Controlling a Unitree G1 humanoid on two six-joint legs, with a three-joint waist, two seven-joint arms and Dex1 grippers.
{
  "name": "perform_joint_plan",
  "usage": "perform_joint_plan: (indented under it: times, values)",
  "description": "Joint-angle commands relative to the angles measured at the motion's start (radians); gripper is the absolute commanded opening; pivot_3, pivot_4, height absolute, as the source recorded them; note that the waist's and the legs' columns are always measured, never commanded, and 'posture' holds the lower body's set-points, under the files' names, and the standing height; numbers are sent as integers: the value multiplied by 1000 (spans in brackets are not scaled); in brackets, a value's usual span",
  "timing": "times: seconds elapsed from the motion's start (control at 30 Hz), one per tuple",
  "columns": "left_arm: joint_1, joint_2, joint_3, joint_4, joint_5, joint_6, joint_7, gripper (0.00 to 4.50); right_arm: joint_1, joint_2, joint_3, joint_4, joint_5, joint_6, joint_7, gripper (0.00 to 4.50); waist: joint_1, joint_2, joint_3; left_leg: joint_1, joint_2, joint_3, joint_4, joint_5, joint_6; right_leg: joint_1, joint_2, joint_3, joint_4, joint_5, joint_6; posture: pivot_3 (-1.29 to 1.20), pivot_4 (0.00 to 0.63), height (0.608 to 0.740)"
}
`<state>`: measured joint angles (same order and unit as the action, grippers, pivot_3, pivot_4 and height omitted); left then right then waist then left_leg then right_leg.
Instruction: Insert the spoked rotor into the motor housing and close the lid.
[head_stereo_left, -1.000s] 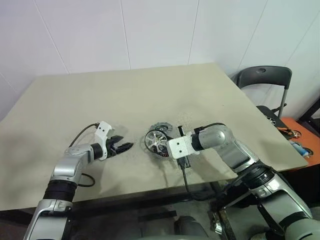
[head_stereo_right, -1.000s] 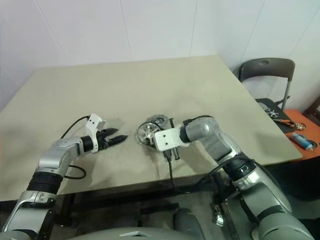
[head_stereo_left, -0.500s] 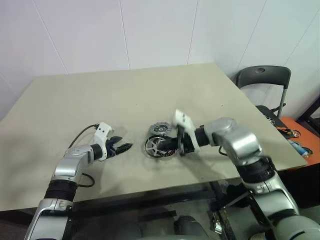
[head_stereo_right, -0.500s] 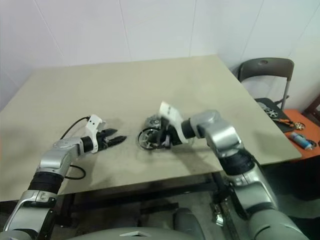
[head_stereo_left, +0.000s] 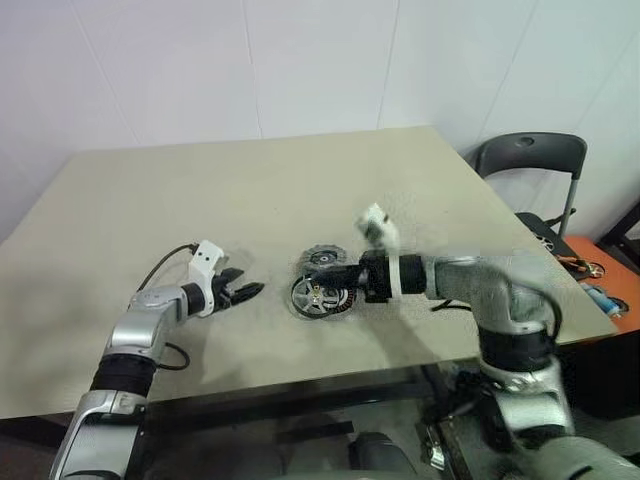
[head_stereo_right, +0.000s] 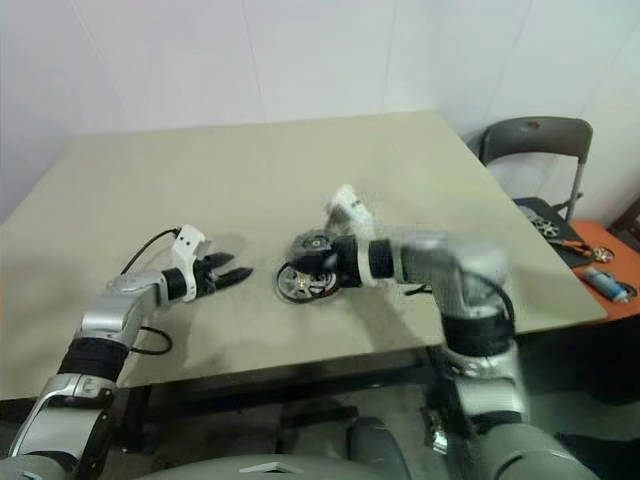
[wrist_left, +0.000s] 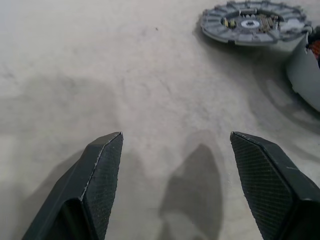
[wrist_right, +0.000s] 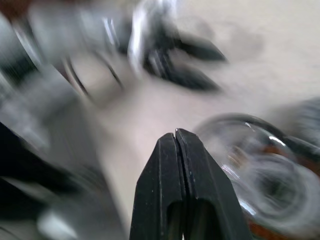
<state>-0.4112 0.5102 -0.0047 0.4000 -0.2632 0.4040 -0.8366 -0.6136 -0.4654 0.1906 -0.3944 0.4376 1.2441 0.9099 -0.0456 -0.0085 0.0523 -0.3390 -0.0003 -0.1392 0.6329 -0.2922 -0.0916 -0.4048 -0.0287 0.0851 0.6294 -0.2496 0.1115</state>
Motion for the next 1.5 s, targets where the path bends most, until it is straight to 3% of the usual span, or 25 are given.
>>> perform_joint_plan:
  times: [0.03, 0.17, 0.27, 0.4, 0.6, 1.5]
  values:
    - [-47, -2, 6, 17, 8, -28, -13, 3642, -50, -72, 64, -72, 11, -179, 104, 197, -3, 0, 0, 0, 0, 0, 0, 0, 0, 0, 0, 0, 0, 0, 0, 0, 0, 740]
    - [-60, -14, 5, 44, 17, -41, -16, 3642, -62, -240, 213, -69, -108, -414, 230, 1270, 1, -1, 0, 1, 0, 0, 1, 0, 0, 1, 0, 0, 0, 0, 0, 0, 0, 740]
    - [-60, -20, 5, 47, 16, -46, -16, 3642, -84, -269, 287, -23, -180, -503, 246, 2240, 0, -1, 0, 1, 0, 0, 0, 0, 0, 1, 0, 0, 0, 0, 0, 0, 0, 740]
    - [-37, -28, 12, 29, 12, -46, -3, 3642, -121, -258, 416, 148, -344, -740, 298, 2240, 1, -1, 0, 1, 0, 0, 0, 0, 0, 0, 1, 0, 1, 0, 0, 0, 0, 740]
    - [13, -26, 24, -27, 6, -36, 13, 3642, -160, -179, 457, 322, -441, -912, 329, 2240, 1, -1, 0, 1, 0, 0, 0, 0, 0, 0, 0, 0, 1, 3, -4, 0, 0, 740]
    - [54, -40, 32, -86, 5, -16, 40, 3642, -136, -76, 426, 523, -564, -1081, 307, 2240, 2, -1, 0, 1, 0, -1, 1, 0, 0, 1, 0, 0, 1, 3, -5, 0, 0, 740]
